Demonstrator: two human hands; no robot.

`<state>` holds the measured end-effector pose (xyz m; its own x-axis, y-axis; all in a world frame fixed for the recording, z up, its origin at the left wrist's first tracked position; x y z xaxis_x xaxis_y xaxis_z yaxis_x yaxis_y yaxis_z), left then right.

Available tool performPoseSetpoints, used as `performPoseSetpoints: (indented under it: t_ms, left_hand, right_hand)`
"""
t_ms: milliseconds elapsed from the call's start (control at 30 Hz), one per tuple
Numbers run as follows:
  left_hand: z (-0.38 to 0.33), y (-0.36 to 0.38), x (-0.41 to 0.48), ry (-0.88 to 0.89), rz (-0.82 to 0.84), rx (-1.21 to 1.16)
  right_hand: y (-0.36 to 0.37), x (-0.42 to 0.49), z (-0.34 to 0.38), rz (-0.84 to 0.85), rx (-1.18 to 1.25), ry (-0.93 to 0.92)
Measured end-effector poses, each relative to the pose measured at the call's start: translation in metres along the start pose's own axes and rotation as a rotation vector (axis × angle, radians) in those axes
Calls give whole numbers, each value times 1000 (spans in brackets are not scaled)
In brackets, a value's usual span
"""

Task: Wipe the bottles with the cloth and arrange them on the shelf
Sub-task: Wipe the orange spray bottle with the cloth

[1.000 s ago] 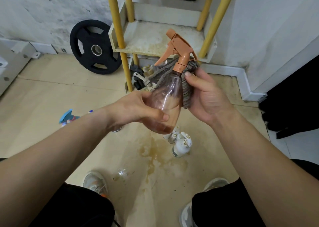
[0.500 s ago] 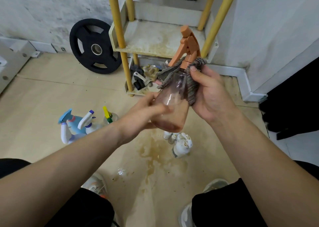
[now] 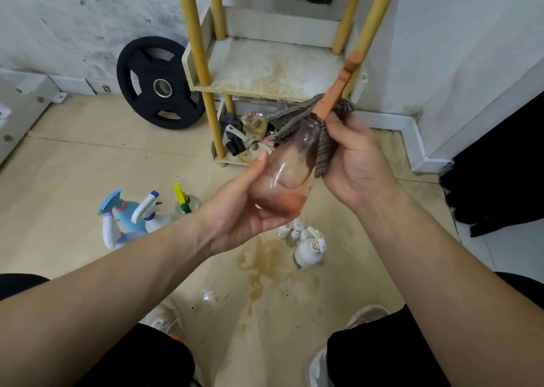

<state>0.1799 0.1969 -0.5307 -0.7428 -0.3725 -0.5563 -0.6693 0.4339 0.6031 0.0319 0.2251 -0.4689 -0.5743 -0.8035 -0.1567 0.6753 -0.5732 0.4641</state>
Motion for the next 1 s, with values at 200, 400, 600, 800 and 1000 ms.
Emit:
performPoseSetpoints:
  t_ms: [200,400,600,800,1000]
  left_hand:
    - [-5,1,1,278,-33,256]
    - [-14,10,-7,318,-41,381]
    - [-23,8,-14,391,-196,473]
    - [-38,-11,-11,462,-337,496]
    - [-52,-22,-9,502,-374,663]
  right_hand:
    - [1,2,-4,8,-62,-29]
    - [12,-3,3,32,-139,-73]
    - [11,-10,2,-125,-339,-148]
    - [-7,-10,-9,-237,-455,-70]
    - [-32,-11,10,-446,-292,-169]
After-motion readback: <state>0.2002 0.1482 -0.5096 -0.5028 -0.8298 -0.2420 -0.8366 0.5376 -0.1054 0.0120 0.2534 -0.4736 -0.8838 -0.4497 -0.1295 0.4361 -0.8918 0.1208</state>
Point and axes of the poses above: each hand's wrist, its own x-axis towards the middle knuckle, its own y-axis out of the palm, z = x × y, the point moved 9 cm from there along x, towards the middle knuckle, and after that the axes turned 9 degrees about -x, right-handed, at the moved point
